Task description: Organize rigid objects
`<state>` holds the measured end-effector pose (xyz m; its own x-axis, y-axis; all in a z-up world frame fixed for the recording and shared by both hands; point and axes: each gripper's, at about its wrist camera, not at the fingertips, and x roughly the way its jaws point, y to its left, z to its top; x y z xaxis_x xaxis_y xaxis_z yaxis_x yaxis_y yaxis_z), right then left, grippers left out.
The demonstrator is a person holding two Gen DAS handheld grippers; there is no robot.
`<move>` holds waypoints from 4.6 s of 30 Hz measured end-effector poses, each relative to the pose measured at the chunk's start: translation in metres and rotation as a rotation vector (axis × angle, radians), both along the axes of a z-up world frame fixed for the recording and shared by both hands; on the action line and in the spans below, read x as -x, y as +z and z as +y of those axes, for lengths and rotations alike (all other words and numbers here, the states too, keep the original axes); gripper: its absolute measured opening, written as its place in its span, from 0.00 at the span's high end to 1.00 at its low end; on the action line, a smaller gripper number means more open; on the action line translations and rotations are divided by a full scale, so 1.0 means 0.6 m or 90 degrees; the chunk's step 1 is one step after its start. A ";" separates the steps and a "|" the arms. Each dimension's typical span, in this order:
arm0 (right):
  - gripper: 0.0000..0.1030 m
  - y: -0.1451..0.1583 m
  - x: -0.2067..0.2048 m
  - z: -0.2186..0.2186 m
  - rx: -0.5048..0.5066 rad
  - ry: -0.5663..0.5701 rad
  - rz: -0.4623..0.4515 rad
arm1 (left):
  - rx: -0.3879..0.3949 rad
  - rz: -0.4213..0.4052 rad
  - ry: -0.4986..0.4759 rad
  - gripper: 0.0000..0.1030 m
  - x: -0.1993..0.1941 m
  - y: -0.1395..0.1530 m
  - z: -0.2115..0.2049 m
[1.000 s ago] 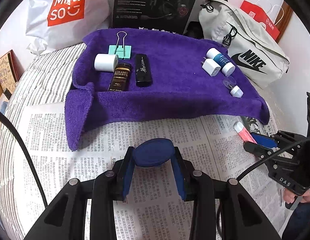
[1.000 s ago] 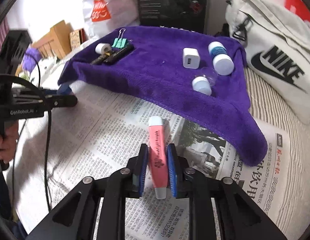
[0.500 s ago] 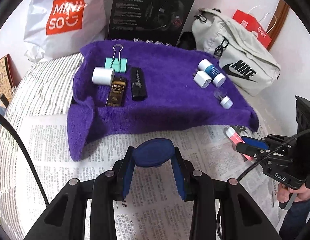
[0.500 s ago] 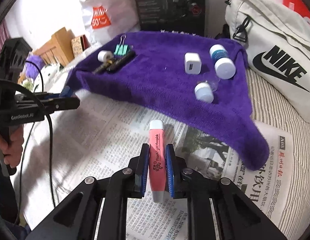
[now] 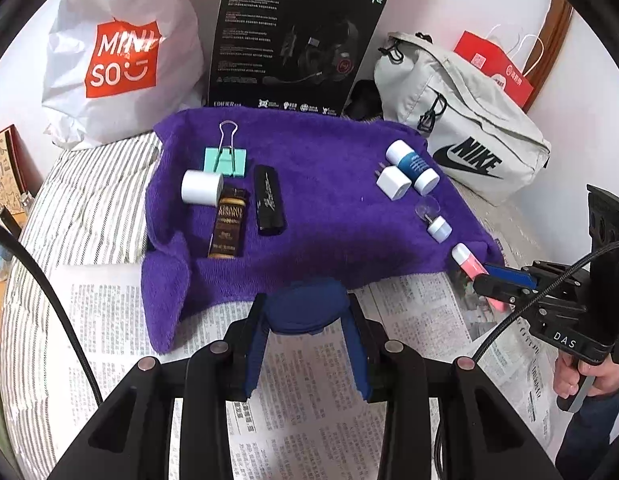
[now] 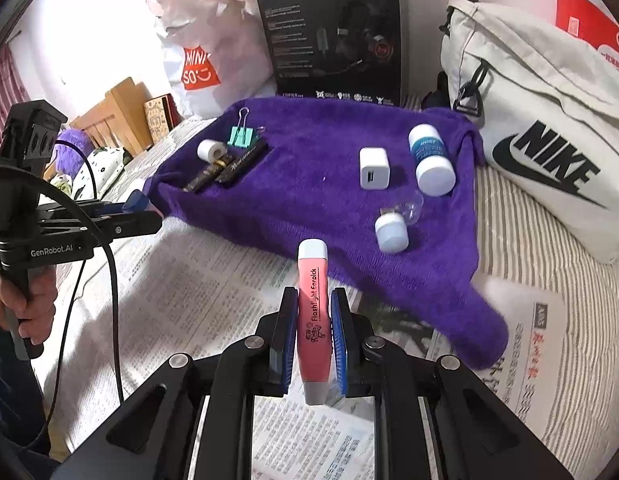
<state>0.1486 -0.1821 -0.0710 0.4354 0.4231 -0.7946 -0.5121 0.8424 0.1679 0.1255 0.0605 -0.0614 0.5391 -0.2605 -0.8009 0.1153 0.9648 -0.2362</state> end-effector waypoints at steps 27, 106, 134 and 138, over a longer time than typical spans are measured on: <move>0.84 -0.049 -0.162 0.090 0.080 -0.004 0.014 | 0.006 -0.001 0.017 0.67 -0.045 0.006 0.038; 0.27 0.027 -0.023 -0.066 0.001 -0.123 -0.003 | -0.109 0.039 -0.045 0.23 -0.204 0.000 -0.116; 0.00 0.122 0.109 -0.056 0.121 -0.248 -0.033 | -0.173 -0.070 0.058 0.06 0.089 0.142 -0.136; 0.00 0.129 0.115 -0.062 0.122 -0.260 -0.039 | -0.172 -0.067 0.070 0.06 0.096 0.145 -0.137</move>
<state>0.0796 -0.2195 0.0064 0.5854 0.0552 -0.8089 -0.1356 0.9903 -0.0305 0.0677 -0.0218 0.0258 0.6355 0.0192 -0.7718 0.0164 0.9991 0.0384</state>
